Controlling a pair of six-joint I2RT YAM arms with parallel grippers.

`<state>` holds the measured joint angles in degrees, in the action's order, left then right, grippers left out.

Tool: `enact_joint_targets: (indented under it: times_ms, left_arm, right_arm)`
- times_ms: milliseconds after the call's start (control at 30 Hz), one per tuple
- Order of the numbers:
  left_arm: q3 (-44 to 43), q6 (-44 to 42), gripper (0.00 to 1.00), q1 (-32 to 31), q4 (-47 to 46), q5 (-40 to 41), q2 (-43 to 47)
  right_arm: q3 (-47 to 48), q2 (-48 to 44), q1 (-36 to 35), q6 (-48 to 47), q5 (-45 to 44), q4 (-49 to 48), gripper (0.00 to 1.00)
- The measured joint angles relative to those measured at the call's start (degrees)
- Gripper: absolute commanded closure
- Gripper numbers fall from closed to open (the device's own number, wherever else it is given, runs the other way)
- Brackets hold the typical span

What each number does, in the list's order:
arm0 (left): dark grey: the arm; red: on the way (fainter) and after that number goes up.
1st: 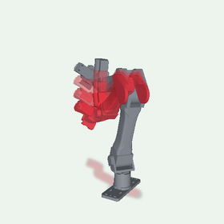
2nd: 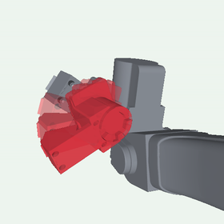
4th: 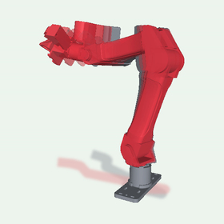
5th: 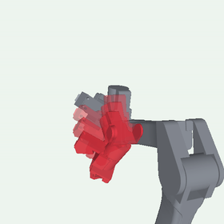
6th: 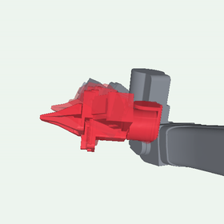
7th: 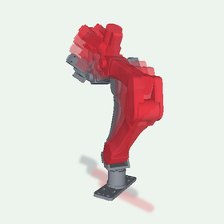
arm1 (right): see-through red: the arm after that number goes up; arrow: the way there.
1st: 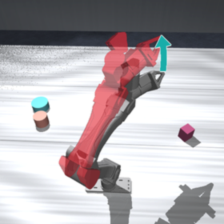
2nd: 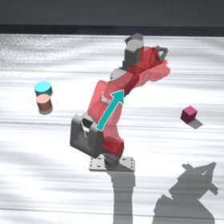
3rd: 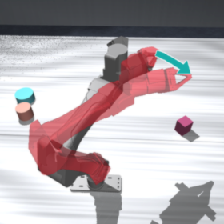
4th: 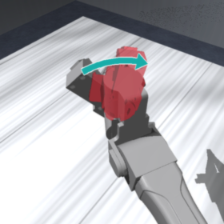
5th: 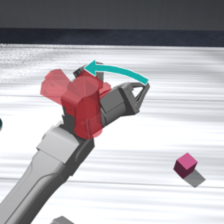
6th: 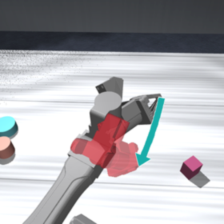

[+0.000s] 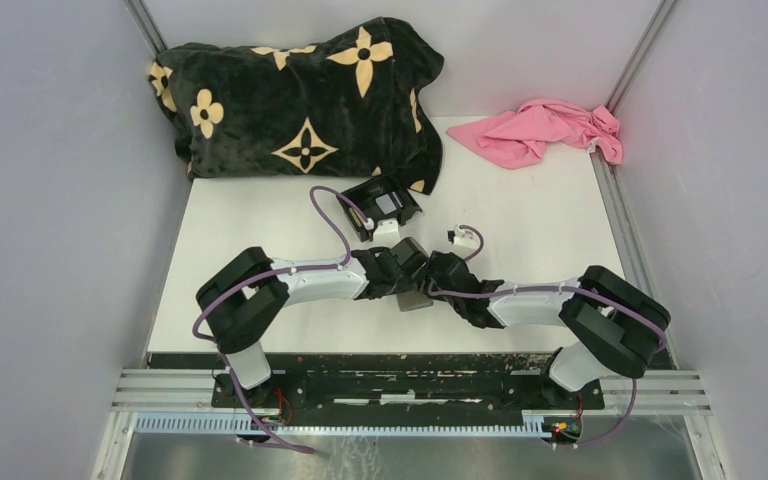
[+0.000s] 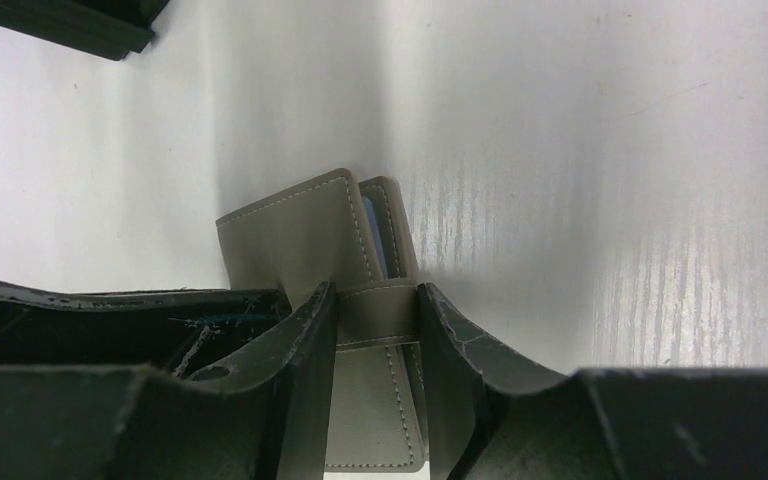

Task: Put the credit cards into the card holder
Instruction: Close the card holder at the center of the board.

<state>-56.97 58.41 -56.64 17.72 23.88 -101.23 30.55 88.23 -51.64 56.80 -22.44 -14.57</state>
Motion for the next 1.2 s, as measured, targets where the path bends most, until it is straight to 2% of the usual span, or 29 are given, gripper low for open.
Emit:
enact_joint_targets:
  times_ms: [400,867,1067,1200]
  left_arm:
    - [-0.8,0.0,0.59,0.0,1.0,0.0,-0.5]
    - [0.4,0.1,0.6,-0.9,-0.7,1.7,-0.6]
    - [2.4,0.1,0.6,-1.6,-3.5,3.5,-0.2]
    - [5.0,0.1,0.61,-1.6,-9.7,5.0,-0.1]
  right_arm:
    - [0.0,1.0,-4.5,0.0,-8.7,-0.9,0.62]
    - [0.2,6.1,-12.1,1.8,-25.0,-4.4,0.64]
    - [0.9,9.4,-15.0,2.9,-32.2,-6.4,0.64]
    - [1.6,12.2,-15.7,4.4,-37.1,-8.0,0.64]
